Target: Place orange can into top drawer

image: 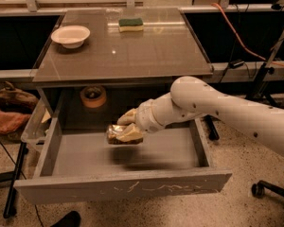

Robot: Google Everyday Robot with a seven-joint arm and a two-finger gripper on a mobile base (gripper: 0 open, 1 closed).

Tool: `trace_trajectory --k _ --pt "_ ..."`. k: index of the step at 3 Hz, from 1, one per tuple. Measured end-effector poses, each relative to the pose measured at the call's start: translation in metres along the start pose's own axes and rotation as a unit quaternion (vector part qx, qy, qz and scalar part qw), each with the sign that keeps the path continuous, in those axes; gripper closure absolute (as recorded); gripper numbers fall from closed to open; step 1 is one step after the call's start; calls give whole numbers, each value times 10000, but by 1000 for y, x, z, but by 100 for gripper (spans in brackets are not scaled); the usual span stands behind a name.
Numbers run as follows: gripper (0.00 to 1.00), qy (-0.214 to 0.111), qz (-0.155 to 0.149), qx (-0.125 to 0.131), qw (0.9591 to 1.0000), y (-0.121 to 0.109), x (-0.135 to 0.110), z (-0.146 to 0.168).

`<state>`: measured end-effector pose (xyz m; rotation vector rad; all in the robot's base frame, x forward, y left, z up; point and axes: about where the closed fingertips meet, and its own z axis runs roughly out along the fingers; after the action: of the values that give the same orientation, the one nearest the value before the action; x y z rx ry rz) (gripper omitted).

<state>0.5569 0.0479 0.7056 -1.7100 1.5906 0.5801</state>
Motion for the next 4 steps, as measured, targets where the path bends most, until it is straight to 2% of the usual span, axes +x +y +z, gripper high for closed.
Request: trace_trajectory --k 1,2,3,4 --pt "100 -1 0 0 10000 0 0 0" --pt "100 -184 -97 103 9997 -2 14 19" --pt "100 11 -345 130 9993 -4 30 70" --pt "100 11 -345 130 9993 -4 30 70"
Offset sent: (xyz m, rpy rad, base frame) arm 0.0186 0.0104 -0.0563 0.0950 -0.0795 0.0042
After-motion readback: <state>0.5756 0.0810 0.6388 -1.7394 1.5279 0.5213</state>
